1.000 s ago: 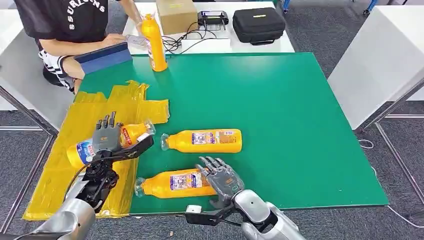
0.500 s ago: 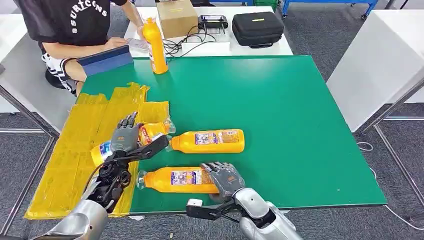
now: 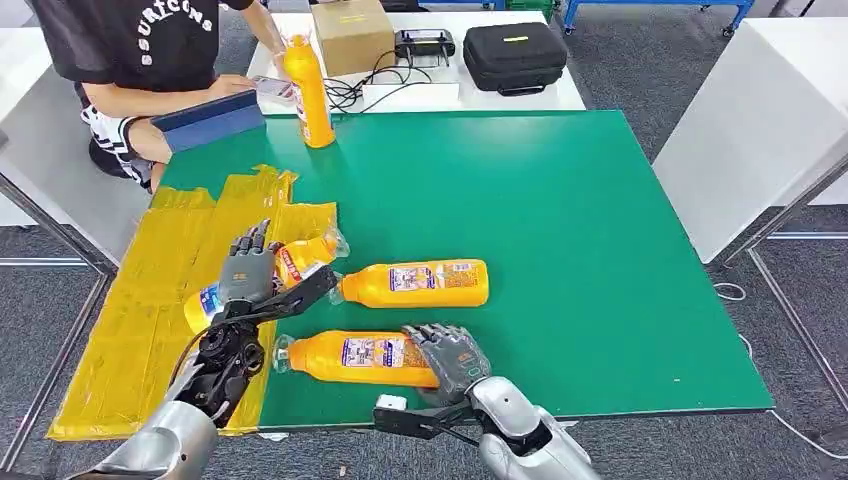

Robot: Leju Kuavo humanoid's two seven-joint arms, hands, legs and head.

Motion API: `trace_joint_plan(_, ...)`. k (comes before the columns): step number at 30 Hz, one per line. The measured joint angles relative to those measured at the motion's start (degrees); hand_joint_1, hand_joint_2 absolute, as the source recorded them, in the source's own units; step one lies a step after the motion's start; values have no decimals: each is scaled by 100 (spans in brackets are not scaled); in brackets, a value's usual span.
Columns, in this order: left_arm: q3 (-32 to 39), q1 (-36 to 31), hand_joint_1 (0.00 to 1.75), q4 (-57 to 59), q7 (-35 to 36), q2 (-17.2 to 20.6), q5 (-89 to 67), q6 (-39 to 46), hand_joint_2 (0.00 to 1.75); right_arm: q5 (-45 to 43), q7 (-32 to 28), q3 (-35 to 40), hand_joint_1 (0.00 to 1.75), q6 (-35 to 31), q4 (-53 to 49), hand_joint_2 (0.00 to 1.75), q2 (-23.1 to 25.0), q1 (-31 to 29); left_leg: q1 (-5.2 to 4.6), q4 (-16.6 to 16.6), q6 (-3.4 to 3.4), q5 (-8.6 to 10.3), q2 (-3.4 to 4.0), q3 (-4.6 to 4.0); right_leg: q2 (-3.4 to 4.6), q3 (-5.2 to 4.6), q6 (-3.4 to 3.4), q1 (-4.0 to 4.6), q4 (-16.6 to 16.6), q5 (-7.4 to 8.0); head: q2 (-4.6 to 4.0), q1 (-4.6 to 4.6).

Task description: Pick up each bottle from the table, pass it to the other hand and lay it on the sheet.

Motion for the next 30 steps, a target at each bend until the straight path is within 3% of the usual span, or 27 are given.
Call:
trace_joint_plan(18,-135,13,0,63,545,-81,-470,210,0,74,-15,-271,175,-20,-133,175,114,220,0,0,0,-2,6,-20,1,-21,0,0,0,0,-2,0)
trace_joint_plan(24,-131,15,0,59,1520,-83,-1170,400,0,133,-26,-313,175,-20,-234,175,111,314,0,0,0,-2,11,-26,5,-22,0,0,1,0,0,0)
trace_joint_plan(30,-162,69,0,-125,3256,112,-1353,582,0,157,-46,-337,175,-20,-306,175,122,380,3,0,-4,-5,19,-28,16,-27,0,1,2,0,0,0)
